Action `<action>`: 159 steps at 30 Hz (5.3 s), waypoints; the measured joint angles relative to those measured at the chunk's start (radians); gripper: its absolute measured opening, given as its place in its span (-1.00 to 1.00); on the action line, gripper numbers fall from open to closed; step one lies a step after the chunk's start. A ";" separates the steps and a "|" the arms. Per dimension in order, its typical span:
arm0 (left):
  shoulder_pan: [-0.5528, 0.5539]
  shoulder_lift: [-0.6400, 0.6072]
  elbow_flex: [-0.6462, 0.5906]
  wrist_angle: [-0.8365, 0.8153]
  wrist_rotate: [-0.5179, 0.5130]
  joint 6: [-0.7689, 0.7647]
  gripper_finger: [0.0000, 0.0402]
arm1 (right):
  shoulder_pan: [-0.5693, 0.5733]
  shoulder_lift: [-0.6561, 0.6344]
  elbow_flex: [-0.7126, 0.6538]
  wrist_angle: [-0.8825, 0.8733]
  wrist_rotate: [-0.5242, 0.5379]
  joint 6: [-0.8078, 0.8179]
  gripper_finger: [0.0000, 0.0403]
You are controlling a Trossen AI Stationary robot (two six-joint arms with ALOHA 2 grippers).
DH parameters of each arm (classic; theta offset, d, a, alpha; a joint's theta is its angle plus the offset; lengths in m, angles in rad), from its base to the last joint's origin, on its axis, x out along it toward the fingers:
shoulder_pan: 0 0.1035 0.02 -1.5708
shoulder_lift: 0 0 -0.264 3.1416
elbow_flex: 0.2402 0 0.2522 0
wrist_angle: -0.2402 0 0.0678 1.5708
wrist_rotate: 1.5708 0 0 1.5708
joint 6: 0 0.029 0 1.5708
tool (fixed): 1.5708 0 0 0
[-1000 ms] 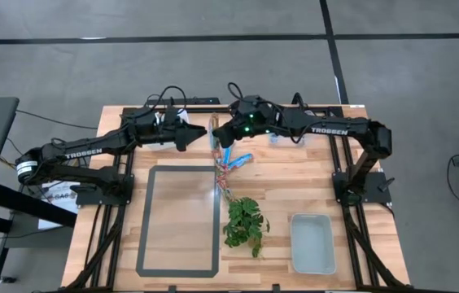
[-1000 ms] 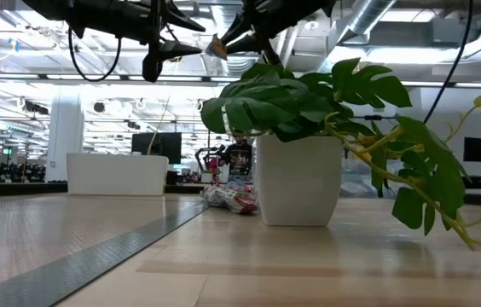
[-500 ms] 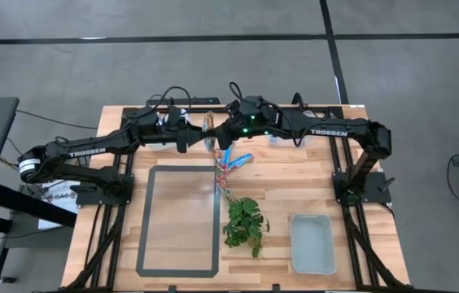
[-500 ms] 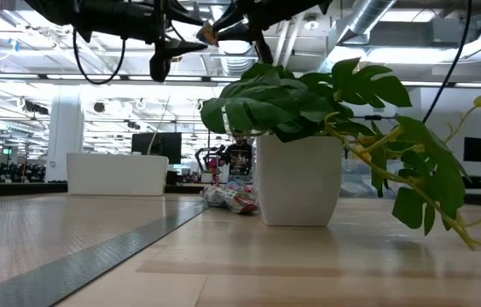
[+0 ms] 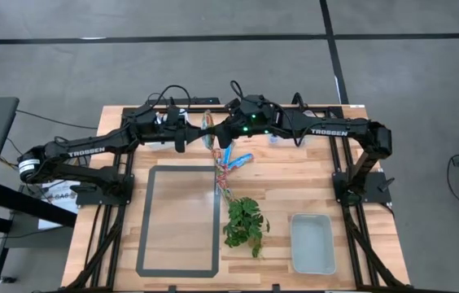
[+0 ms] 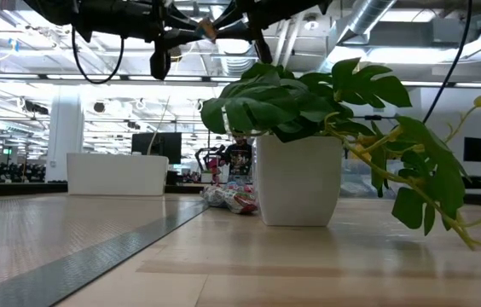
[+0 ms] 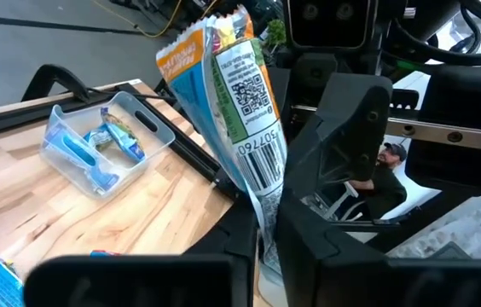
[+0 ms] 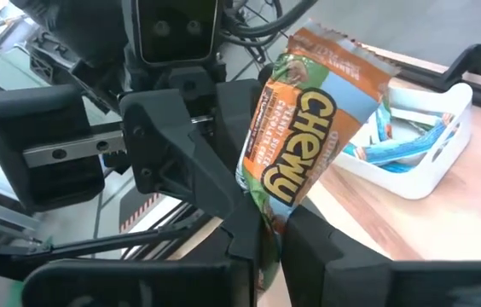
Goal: Pick and place Granola Bars by type
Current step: Put the yellow granola bar into the white bin, then put the red granola bar into the gray bin
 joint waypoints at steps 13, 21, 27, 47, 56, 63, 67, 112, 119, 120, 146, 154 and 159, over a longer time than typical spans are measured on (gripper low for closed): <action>0.006 0.002 0.000 -0.010 0.014 0.003 -0.93 | -0.001 0.000 0.000 -0.042 -0.001 -0.054 -0.45; 0.008 0.000 0.003 -0.058 0.020 0.050 -0.93 | -0.009 0.000 -0.001 -0.062 0.004 -0.043 0.06; 0.008 0.001 0.005 -0.109 0.031 0.100 -0.93 | -0.017 0.000 -0.001 -0.090 -0.023 -0.042 0.20; 0.009 0.003 -0.002 -0.196 0.011 0.135 -0.93 | -0.018 -0.009 0.003 -0.082 -0.056 -0.043 0.05; 0.084 0.003 -0.001 -0.351 -0.256 0.161 -0.92 | -0.018 -0.009 0.002 -0.096 -0.056 -0.044 0.04; 0.189 0.002 -0.001 -0.521 -0.497 0.215 -0.92 | -0.019 -0.007 0.002 -0.122 -0.054 -0.045 0.03; 0.239 0.002 -0.001 -0.592 -0.602 0.274 -0.92 | -0.019 -0.007 0.002 -0.125 -0.053 -0.044 0.03; 0.318 -0.178 -0.085 -0.435 -0.164 0.513 -0.12 | -0.010 -0.005 0.000 -0.276 -0.105 -0.106 -0.05; 0.272 -0.463 -0.198 -0.424 -0.161 0.525 -0.12 | 0.007 -0.005 0.000 -0.278 -0.104 -0.134 -0.05; 0.263 -0.498 -0.210 -0.424 -0.158 0.525 -0.12 | 0.009 -0.005 0.000 -0.281 -0.102 -0.141 -0.05; 0.029 -0.941 -0.581 -0.249 -0.288 0.392 -0.12 | 0.007 -0.005 0.000 -0.379 -0.076 -0.159 -0.11; -0.002 -0.981 -0.661 -0.170 -0.290 0.368 -0.12 | 0.007 -0.005 0.000 -0.389 -0.077 -0.158 -0.13; -0.012 -1.000 -0.686 -0.149 -0.290 0.369 -0.12 | 0.007 -0.005 0.000 -0.405 -0.077 -0.158 -0.13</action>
